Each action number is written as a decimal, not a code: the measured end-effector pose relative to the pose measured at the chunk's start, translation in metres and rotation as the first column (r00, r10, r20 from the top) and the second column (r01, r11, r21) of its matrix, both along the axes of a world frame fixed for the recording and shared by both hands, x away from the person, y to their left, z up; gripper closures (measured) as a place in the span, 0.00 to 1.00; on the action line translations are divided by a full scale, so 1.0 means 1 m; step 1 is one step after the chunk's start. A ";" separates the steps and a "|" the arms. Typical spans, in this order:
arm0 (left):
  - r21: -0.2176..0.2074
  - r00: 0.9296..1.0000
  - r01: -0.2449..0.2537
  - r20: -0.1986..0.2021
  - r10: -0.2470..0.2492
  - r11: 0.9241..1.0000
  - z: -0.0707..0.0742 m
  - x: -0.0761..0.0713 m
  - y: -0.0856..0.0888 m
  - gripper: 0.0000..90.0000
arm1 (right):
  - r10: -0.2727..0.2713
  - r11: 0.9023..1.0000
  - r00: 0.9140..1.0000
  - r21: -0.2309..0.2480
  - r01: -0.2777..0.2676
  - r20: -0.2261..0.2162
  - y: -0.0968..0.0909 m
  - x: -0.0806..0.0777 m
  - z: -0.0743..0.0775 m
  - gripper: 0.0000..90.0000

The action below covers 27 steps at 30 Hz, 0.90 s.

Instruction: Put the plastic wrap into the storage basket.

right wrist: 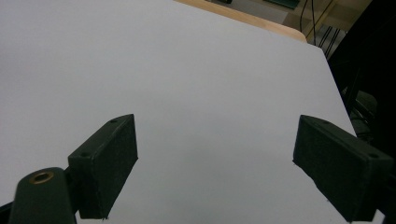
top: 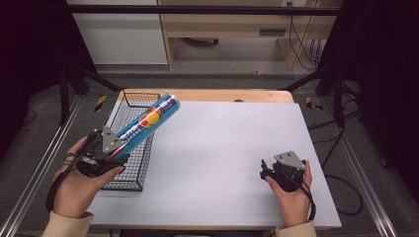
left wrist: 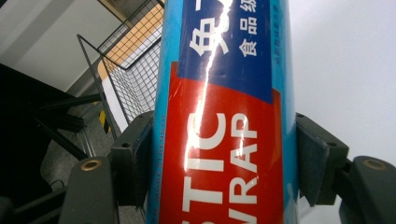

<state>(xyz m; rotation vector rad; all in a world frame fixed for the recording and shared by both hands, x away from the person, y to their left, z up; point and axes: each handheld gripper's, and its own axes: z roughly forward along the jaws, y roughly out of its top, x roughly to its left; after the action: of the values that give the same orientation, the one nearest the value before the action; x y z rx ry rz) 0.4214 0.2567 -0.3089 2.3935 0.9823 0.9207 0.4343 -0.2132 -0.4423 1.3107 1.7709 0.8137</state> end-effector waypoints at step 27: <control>-0.005 0.992 -0.117 -0.054 0.116 0.993 -0.010 -0.001 0.015 0.35 | 0.005 1.000 1.000 0.003 -0.005 -0.008 0.003 0.000 -0.001 0.16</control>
<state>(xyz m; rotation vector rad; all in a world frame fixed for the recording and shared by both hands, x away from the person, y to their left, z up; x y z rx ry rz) 0.4203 0.2722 -0.3190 2.3868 1.1546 0.8946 0.4346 -0.2106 -0.4430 1.3132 1.7804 0.8157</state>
